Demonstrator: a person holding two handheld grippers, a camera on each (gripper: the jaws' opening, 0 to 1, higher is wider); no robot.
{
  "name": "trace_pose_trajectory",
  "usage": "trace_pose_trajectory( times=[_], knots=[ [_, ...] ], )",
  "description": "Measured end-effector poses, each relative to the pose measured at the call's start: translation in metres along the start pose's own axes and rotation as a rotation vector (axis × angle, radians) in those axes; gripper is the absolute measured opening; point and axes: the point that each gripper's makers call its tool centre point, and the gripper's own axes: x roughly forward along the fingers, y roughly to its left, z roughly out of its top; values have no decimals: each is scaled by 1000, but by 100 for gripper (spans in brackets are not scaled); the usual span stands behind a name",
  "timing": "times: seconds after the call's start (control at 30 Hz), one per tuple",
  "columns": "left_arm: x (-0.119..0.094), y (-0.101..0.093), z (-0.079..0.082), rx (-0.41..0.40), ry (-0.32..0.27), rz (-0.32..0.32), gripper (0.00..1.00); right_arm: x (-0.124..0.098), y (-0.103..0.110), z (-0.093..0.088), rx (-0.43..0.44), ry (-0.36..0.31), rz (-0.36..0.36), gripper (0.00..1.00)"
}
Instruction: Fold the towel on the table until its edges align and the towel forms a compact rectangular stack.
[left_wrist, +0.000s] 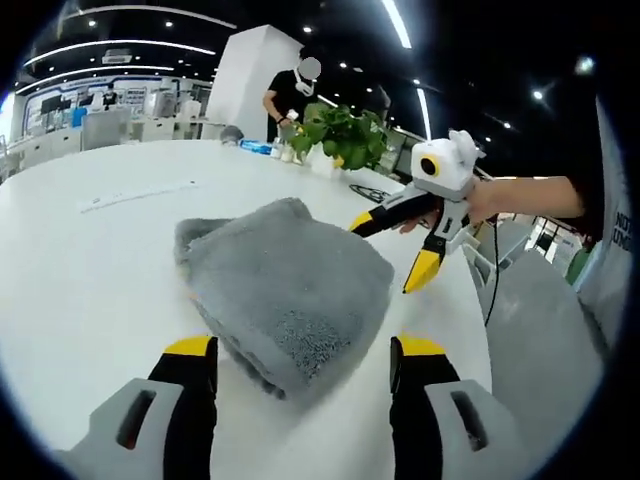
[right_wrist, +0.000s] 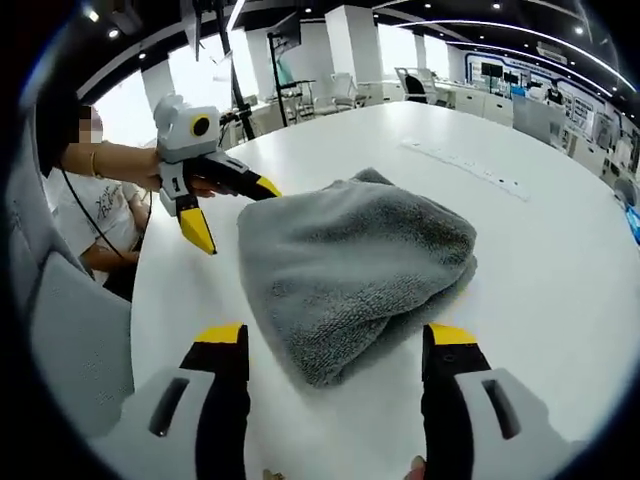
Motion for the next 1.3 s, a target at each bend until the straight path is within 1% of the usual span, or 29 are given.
trace_pose_trajectory(
  times=[0.07, 0.13, 0.2, 0.3, 0.33, 0.37, 0.4, 0.47, 0.5, 0.53, 0.6, 0.7, 0.73, 0.77, 0.8, 0.83, 0.9, 0.93, 1.0, 1.03, 1.07, 1.1, 1.17, 1.2, 1.23, 1.3],
  knots=[
    [2, -2, -3, -22, -1, -4, 70, -1, 4, -1, 4, -1, 2, 69],
    [3, -11, -3, -23, 0, -10, 69, -2, 10, 0, 6, -4, 8, 68],
    [4, -13, -4, -24, 5, -15, 69, -2, 15, -2, 12, 0, 11, 67],
    [10, -27, -9, -31, 18, -31, 70, -3, 21, -4, 30, -5, 17, 65],
    [11, -30, -11, -16, 29, -37, 71, -3, 23, -4, 41, -7, 20, 64],
    [10, -24, -13, -1, 39, -38, 70, -3, 25, -5, 53, -9, 24, 63],
    [10, -23, -12, -4, 36, -37, 70, -2, 25, -6, 58, -10, 23, 63],
    [11, -25, -7, -46, 5, -36, 70, -2, 26, -8, 64, -5, 19, 64],
    [11, -25, -7, -58, 0, -31, 70, -2, 27, -9, 65, -3, 18, 64],
    [9, -23, -9, -62, -2, -14, 69, -3, 28, -9, 64, -3, 14, 64],
    [5, -14, -15, -70, 4, -1, 67, -7, 28, -8, 76, -6, 4, 62],
    [-1, -13, -12, -88, -11, 19, 68, -12, 25, -7, 75, -17, -15, 62],
    [-4, -11, -12, -83, -12, 31, 67, -15, 25, -6, 78, -23, -21, 62],
    [-7, -9, -10, -52, -8, 57, 67, -19, 25, -2, 101, -46, -28, 62],
    [-10, -8, -9, -16, 7, 79, 67, -22, 26, 2, 121, -70, -30, 62],
    [-10, -6, -11, -8, 15, 81, 68, -27, 26, 6, 140, -95, -37, 62],
    [-13, -3, -9, 16, 10, 101, 70, -36, 26, 9, 140, -113, -54, 63],
    [-17, -3, -6, 32, -1, 110, 71, -41, 28, 11, 140, -119, -62, 63],
    [-25, -6, 1, 35, -24, 126, 72, -48, 30, 14, 143, -134, -74, 63],
    [-32, -8, 6, 35, -41, 139, 72, -55, 32, 16, 146, -148, -86, 63],
    [-33, -9, 7, 35, -47, 145, 72, -61, 33, 17, 153, -154, -101, 62],
    [-45, -14, 16, 48, -82, 170, 72, -66, 34, 16, 159, -153, -111, 62],
    [-59, -23, 20, 46, -102, 182, 73, -75, 37, 17, 164, -168, -128, 62],
    [-62, -24, 21, 45, -105, 185, 75, -79, 39, 17, 173, -175, -135, 62],
    [-71, -28, 23, 40, -115, 200, 76, -87, 41, 18, 197, -203, -148, 63],
    [-86, -32, 24, 25, -139, 228, 80, -97, 42, 15, 219, -225, -167, 63]
  ],
)
